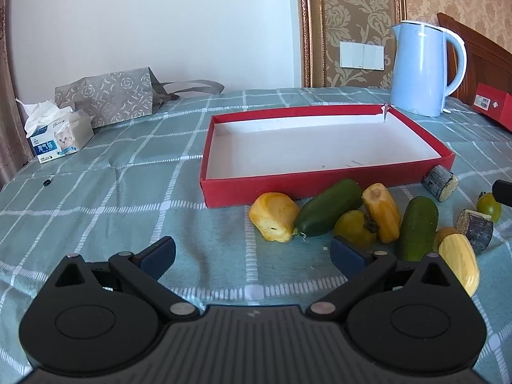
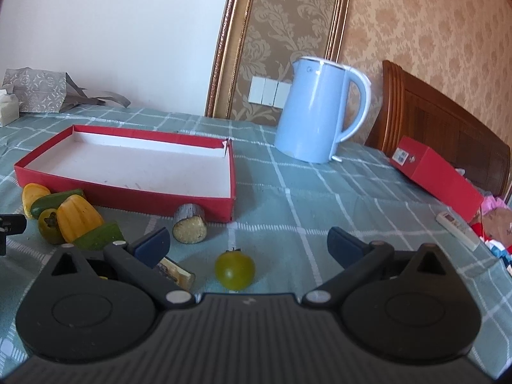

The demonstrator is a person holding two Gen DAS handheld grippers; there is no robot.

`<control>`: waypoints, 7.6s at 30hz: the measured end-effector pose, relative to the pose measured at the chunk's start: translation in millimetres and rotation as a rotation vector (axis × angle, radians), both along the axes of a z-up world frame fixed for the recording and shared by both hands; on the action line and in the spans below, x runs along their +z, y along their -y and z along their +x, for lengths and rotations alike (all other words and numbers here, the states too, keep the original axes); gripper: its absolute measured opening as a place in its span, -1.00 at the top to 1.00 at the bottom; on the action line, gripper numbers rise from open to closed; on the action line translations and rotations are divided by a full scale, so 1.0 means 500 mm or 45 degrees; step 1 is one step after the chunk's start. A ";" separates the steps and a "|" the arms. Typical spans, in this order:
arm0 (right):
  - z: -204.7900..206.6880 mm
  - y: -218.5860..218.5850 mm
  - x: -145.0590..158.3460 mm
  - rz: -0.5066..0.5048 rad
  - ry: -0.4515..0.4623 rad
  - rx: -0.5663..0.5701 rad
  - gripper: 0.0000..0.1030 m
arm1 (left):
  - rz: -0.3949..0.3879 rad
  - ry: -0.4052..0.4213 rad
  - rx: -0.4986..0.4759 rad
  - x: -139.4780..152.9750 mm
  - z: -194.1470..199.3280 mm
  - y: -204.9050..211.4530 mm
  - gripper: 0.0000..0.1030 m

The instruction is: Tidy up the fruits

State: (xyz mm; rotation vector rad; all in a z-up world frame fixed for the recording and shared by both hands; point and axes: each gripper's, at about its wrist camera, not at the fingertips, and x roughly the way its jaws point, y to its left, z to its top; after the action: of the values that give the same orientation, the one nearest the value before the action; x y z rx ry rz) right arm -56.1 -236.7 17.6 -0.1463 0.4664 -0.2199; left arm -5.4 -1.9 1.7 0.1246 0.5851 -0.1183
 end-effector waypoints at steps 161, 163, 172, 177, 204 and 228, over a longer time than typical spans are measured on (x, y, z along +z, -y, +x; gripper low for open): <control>-0.064 0.107 -0.043 0.081 0.029 0.074 -1.00 | -0.113 -0.089 -0.399 -0.027 -0.105 0.203 0.43; -0.069 0.100 -0.042 0.070 0.024 0.097 -1.00 | -0.127 -0.089 -0.400 -0.024 -0.110 0.192 0.43; -0.073 0.034 -0.045 -0.015 -0.014 0.343 -0.71 | -0.117 -0.046 -0.363 -0.008 -0.135 0.126 0.43; -0.058 0.009 -0.044 0.013 -0.071 0.486 -0.49 | -0.132 -0.038 -0.337 0.000 -0.131 0.093 0.43; 0.055 -0.002 -0.066 -0.039 -0.230 0.636 0.19 | -0.213 -0.034 -0.264 0.006 -0.096 0.025 0.43; 0.036 0.003 -0.043 -0.007 -0.040 0.473 0.19 | -0.239 0.030 -0.211 0.081 0.066 0.015 0.43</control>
State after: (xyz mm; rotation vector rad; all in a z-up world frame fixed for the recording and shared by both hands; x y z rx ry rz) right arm -38.2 -238.2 -3.9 -0.2391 0.4616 0.1452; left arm 27.7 -9.2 41.9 -0.0084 0.5368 -0.3311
